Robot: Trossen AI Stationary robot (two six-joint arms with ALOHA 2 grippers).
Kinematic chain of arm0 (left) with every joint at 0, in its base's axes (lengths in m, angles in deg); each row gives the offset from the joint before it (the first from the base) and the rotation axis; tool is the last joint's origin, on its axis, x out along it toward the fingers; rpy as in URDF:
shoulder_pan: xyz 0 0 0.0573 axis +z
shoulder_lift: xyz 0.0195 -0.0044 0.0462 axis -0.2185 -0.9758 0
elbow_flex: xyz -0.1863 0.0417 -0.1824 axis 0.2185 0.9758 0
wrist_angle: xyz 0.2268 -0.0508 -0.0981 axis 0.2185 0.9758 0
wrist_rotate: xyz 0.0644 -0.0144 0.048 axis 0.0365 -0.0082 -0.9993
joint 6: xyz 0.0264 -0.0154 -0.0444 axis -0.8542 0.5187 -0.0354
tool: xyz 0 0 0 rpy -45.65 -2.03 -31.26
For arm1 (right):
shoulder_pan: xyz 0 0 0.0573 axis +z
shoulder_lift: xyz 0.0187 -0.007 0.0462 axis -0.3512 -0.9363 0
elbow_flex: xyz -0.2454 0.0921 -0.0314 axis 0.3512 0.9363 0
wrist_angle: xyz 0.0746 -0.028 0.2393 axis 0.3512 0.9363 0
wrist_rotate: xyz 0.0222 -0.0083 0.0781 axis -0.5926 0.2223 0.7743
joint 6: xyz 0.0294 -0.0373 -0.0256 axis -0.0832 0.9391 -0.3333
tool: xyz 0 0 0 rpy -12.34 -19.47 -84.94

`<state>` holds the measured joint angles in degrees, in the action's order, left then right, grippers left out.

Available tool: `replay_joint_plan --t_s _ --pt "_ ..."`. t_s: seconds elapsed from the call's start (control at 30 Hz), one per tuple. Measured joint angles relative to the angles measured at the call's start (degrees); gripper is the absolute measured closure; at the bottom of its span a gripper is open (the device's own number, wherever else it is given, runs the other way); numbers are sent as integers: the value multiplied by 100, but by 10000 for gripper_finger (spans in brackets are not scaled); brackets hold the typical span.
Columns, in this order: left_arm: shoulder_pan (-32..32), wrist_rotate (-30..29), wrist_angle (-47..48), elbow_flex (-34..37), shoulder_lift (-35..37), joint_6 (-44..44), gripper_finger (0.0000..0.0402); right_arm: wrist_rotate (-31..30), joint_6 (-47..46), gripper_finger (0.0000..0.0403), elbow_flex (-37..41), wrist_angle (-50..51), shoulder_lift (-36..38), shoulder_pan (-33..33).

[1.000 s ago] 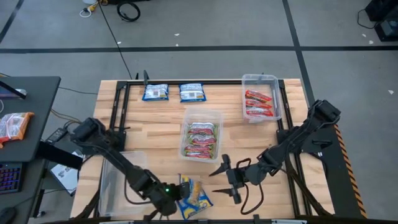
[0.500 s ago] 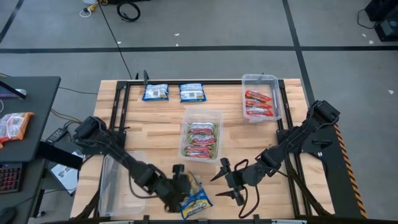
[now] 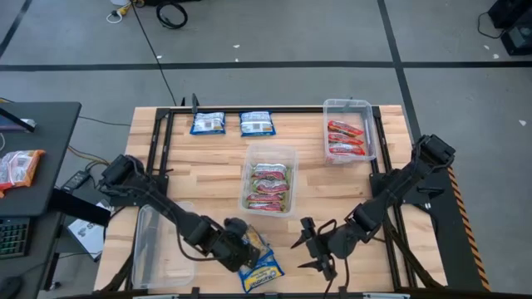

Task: Sort Maruchan noodles
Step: Put the blue noodle pack into the bottom transparent container

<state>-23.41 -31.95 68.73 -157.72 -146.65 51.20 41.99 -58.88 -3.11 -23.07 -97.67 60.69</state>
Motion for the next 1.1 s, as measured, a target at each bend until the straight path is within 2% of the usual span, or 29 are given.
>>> replay_joint_plan --t_s 0.17,0.37,0.63,0.87,1.1 --pt "-248 59 179 0 -151 1622 202 0 -159 127 0 325 0 233" --pt "-475 439 23 2 -739 3154 202 -2 -19 127 0 337 2 530" --pt "-200 480 -221 7 -902 3354 202 -2 -27 127 0 478 4 882" --pt "-283 579 -992 4 -874 3368 202 -4 -28 127 0 549 4 1180" --pt "-542 562 116 4 -874 3918 202 -6 -30 128 0 582 4 1410"
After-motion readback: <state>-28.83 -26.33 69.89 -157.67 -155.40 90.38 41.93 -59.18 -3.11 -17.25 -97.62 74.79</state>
